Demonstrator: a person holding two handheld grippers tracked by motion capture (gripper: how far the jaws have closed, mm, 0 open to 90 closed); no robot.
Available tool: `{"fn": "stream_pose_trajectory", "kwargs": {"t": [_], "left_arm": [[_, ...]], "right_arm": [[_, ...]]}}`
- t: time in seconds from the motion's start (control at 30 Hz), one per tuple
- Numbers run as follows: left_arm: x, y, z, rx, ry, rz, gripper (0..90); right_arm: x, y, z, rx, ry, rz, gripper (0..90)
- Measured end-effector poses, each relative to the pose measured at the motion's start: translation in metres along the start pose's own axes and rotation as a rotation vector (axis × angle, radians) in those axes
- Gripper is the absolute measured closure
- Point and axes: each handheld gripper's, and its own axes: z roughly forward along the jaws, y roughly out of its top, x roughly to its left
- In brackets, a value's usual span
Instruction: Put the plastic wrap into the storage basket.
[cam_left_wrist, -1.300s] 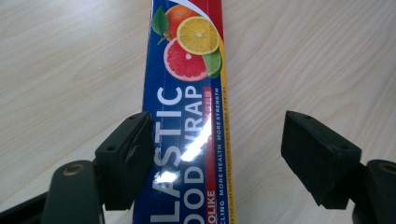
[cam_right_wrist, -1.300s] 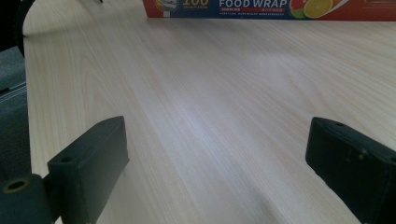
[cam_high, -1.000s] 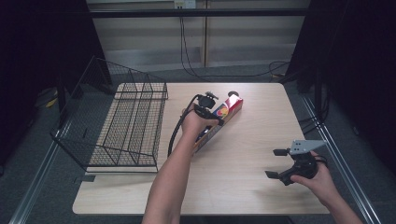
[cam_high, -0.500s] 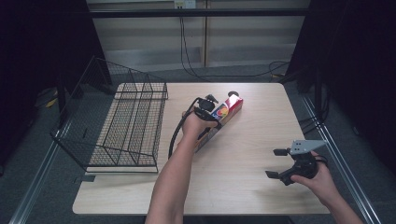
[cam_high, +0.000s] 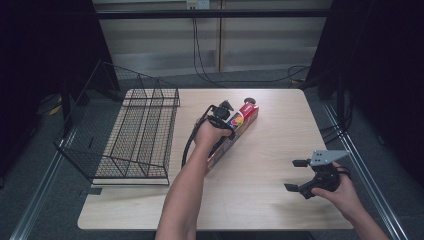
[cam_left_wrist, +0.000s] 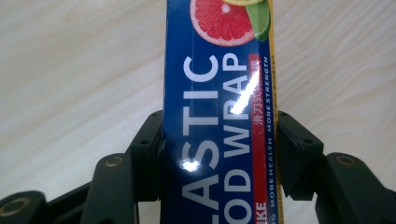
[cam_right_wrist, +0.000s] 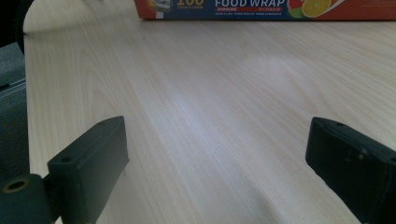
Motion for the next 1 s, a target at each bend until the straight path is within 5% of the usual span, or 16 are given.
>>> {"fn": "stream_pose_trajectory", "kwargs": {"t": [0.3,0.5,0.57,0.7,1.0], "left_arm": [[-0.005,0.004,-0.025,0.088,-0.002,-0.112,44.6],[-0.005,0.004,-0.038,0.115,0.024,-0.111,44.7],[-0.004,0.003,-0.042,0.109,0.014,-0.149,44.7],[-0.004,0.005,-0.053,0.123,0.023,-0.157,44.6],[-0.007,0.008,-0.079,0.103,0.038,-0.184,44.6]], "right_arm": [[0.000,0.000,0.000,-0.003,-0.002,-0.002,5.5],[0.000,0.000,-0.001,-0.005,-0.003,0.003,5.3],[0.000,0.000,0.000,-0.004,-0.001,-0.001,5.2],[0.000,0.001,0.001,-0.005,-0.004,0.004,4.5],[0.000,0.001,0.002,-0.010,0.009,0.009,1.7]]}}
